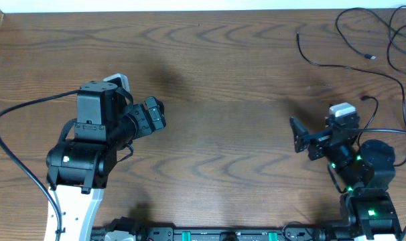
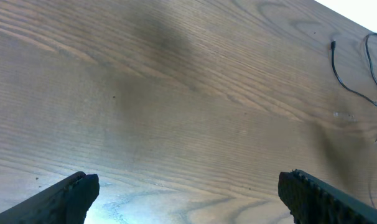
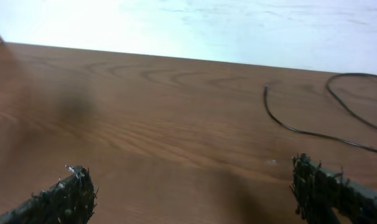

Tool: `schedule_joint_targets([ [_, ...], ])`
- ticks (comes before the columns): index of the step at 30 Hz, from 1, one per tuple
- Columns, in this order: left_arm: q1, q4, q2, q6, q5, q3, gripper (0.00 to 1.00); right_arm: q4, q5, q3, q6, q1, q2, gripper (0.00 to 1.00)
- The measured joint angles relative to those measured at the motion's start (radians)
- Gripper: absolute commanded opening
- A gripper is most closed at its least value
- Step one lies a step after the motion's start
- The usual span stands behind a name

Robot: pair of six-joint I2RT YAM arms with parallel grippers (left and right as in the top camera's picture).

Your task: Untangle cables

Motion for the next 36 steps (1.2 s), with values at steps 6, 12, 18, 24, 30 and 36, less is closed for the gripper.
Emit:
schedule_joint_targets([
  [6,0.0,0.0,0.0,0.0,0.0,0.0,0.98,-0.002,-0.063,0.0,0.0,-0.073,-0.003,0.99],
  [12,0.0,0.0,0.0,0.0,0.0,0.0,0.98,-0.054,-0.075,0.0,-0.001,-0.076,-0.067,0.99],
  [18,0.0,0.0,0.0,0.0,0.0,0.0,0.98,-0.088,-0.079,-0.001,-0.032,-0.076,-0.17,0.99],
  [24,0.0,0.0,0.0,0.0,0.0,0.0,0.98,-0.119,-0.083,-0.001,-0.049,-0.076,-0.237,0.99],
  [30,0.0,0.0,0.0,0.0,0.0,0.0,0.98,-0.126,-0.085,-0.031,-0.06,-0.076,-0.296,0.99],
  [36,0.0,0.0,0.0,0.0,0.0,0.0,0.98,-0.126,-0.081,-0.06,-0.064,-0.076,-0.344,0.99],
])
